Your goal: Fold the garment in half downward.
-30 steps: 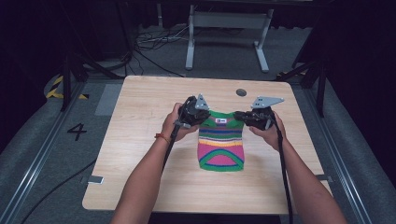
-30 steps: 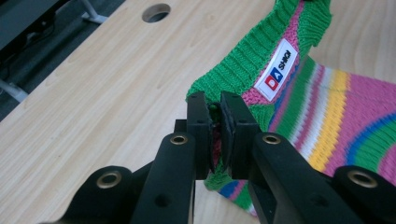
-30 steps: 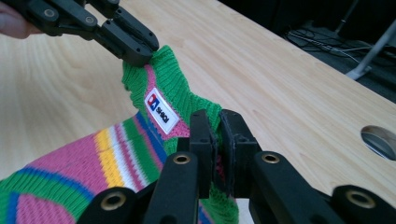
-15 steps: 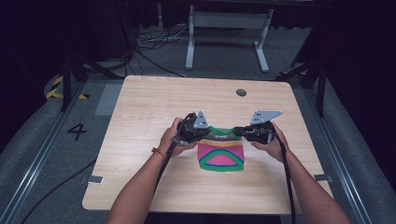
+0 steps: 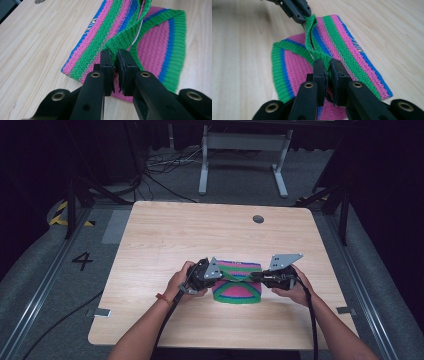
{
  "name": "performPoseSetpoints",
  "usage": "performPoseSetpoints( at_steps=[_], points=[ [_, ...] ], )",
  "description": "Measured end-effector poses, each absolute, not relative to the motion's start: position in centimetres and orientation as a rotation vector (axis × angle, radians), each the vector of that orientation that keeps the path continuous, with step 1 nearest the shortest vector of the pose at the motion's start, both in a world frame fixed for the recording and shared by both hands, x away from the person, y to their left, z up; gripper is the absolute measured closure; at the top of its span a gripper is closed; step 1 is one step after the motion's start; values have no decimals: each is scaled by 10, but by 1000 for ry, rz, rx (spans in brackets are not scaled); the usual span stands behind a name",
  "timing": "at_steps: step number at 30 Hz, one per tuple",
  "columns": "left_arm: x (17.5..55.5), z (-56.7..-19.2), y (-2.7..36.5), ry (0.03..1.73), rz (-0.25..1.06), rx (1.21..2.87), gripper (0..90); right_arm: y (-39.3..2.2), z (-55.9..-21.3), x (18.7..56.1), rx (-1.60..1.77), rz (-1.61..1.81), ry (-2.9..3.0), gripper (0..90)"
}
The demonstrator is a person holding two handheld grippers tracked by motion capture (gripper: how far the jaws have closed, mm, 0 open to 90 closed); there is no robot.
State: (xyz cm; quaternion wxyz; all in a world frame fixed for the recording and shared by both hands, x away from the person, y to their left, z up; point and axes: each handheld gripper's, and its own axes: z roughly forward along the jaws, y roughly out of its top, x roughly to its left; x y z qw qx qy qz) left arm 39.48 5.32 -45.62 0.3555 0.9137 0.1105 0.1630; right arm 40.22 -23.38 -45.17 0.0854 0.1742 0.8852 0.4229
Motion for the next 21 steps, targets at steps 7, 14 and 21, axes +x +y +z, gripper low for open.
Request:
performPoseSetpoints(
  at_steps=[7,14,21],
  points=[
    [378,-466,50,238,381,2402,828,-234,-459,388,471,1190,2704,836],
    [366,-480,44,211,364,2440,810,-235,-476,377,455,1088,2754,833],
    [361,-483,45,216,341,2452,799,-235,-478,370,455,1077,2754,799]
  ],
)
